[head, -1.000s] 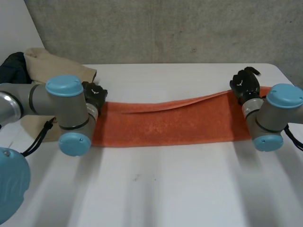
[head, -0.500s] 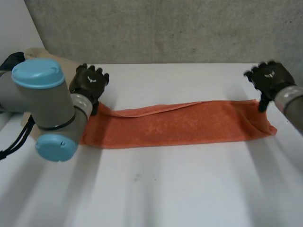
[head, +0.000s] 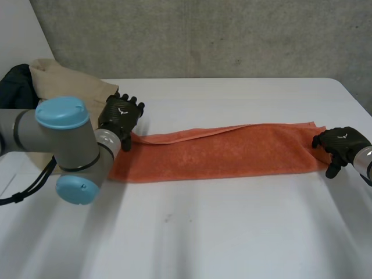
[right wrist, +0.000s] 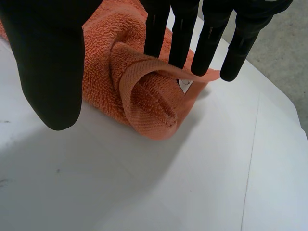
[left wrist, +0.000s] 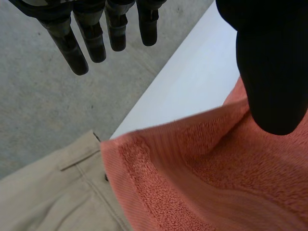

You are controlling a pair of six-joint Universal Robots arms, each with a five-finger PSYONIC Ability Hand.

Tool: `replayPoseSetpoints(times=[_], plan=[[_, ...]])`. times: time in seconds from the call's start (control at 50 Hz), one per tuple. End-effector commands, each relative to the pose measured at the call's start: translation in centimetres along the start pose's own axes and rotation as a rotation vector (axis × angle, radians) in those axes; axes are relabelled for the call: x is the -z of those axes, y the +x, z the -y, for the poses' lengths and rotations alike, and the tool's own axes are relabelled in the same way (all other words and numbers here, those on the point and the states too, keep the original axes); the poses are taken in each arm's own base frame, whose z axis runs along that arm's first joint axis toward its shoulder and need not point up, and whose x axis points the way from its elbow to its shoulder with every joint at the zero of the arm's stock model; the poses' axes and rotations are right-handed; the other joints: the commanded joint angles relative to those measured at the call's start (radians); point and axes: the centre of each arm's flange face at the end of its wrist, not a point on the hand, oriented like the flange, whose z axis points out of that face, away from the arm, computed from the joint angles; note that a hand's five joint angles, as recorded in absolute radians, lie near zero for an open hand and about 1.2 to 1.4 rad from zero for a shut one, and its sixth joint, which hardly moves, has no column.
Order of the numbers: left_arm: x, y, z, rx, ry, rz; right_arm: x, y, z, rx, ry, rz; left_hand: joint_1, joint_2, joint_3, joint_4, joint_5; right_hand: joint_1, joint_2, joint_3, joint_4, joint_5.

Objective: Fold the laundry.

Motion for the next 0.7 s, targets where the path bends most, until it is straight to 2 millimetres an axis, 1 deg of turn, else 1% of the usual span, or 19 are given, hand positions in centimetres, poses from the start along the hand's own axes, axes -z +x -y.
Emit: replayPoseSetpoints(times=[0.02,0.08,0.14,0.16,0.2,0.22,0.26,0.28,0.34,0.36,0.38,0.4,0.46,0.5,0.56,0.64,0.66,0.68,0.7], plan=[[-3.6,-0.3,-2.4,0.003,0.004,0.012,0.2,-0.2,0.1,0.002,0.007,0.004,0.002,-0.011,-0.02,-0.011,-0.031,0.13,0.135,0.129,0.127,0.125],[-5.4,-0.5,-3.1,0.001,0.023,0.025,0.1,-0.3,0.0,0.008,0.02,-0.005,0.025,0.012,0.003,0.012,-0.007,0.165,0.17,0.164,0.162,0.16],[-7.0,-1.2,-4.0,-0.004,0.024,0.066,0.1,-0.3,-0.1,0.015,0.033,-0.019,0.04,0.027,0.018,0.027,0.007,0.171,0.176,0.17,0.169,0.166],[-7.9,-2.4,-4.6,-0.005,0.019,0.114,0.1,-0.3,-0.1,0.016,0.034,-0.02,0.051,0.038,0.03,0.039,0.019,0.171,0.176,0.17,0.169,0.166],[-8.7,-4.0,-5.3,-0.009,0.001,0.175,0.0,-0.4,-0.2,0.018,0.038,-0.021,0.052,0.039,0.03,0.039,0.019,0.174,0.179,0.173,0.171,0.169],[-9.1,-5.6,-5.7,-0.019,-0.01,0.226,0.0,-0.4,-0.2,0.019,0.04,-0.023,0.049,0.036,0.027,0.036,0.016,0.174,0.179,0.173,0.171,0.169],[-9.1,-6.0,-5.7,-0.02,-0.016,0.237,0.1,-0.6,-0.2,0.019,0.04,-0.019,0.043,0.03,0.021,0.03,0.01,0.174,0.179,0.173,0.171,0.169],[-9.0,-5.9,-5.8,-0.022,-0.019,0.23,0.1,-0.5,-0.2,0.019,0.041,-0.02,0.04,0.027,0.018,0.027,0.007,0.171,0.176,0.17,0.169,0.166],[-8.2,-4.8,-4.4,-0.019,0.013,0.177,0.1,-0.6,-0.3,0.018,0.037,-0.017,0.019,0.006,-0.002,0.007,-0.013,0.174,0.179,0.173,0.171,0.169],[-7.9,-4.6,-3.6,-0.02,0.029,0.162,0.1,-0.6,-0.3,0.018,0.037,-0.017,0.013,0.0,-0.008,0.001,-0.019,0.177,0.182,0.176,0.174,0.172],[-6.9,-4.3,-1.8,-0.021,0.061,0.138,0.1,-0.6,-0.4,0.019,0.036,-0.02,0.013,0.0,-0.008,0.001,-0.019,0.179,0.184,0.179,0.177,0.175],[-6.3,-4.2,-1.1,-0.023,0.073,0.127,0.1,-0.6,-0.4,0.019,0.037,-0.018,0.01,-0.003,-0.011,-0.002,-0.022,0.179,0.185,0.179,0.177,0.175],[-4.8,-4.1,0.2,-0.026,0.089,0.107,0.0,-0.5,-0.3,0.023,0.044,-0.028,0.01,-0.003,-0.011,-0.002,-0.022,0.182,0.187,0.182,0.18,0.178],[-4.2,-4.3,0.8,-0.025,0.1,0.109,-0.1,-0.4,-0.3,0.025,0.048,-0.035,0.01,-0.003,-0.011,-0.002,-0.022,0.191,0.196,0.191,0.189,0.187],[-3.2,-4.0,1.7,-0.025,0.115,0.102,-0.1,-0.3,-0.3,0.032,0.054,-0.041,0.01,-0.003,-0.011,-0.002,-0.022,0.279,0.284,0.278,0.277,0.275],[-2.2,-3.4,2.0,-0.025,0.111,0.081,-0.3,-0.2,-0.3,0.057,0.065,-0.057,0.005,-0.008,-0.017,-0.008,-0.028,0.546,0.551,0.545,0.544,0.541],[-2.0,-3.3,2.0,-0.025,0.109,0.079,-0.3,-0.1,-0.2,0.065,0.068,-0.061,0.005,-0.008,-0.017,-0.008,-0.028,0.642,0.647,0.642,0.64,0.638],[-1.8,-3.2,1.9,-0.025,0.103,0.074,-0.4,0.0,-0.3,0.083,0.067,-0.073,0.005,-0.008,-0.017,-0.008,-0.028,0.921,0.926,0.921,0.919,0.917],[-1.7,-3.1,1.8,-0.025,0.099,0.071,-0.5,0.2,-0.2,0.095,0.068,-0.084,0.005,-0.008,-0.017,-0.008,-0.028,0.924,0.929,0.924,0.922,0.92]])
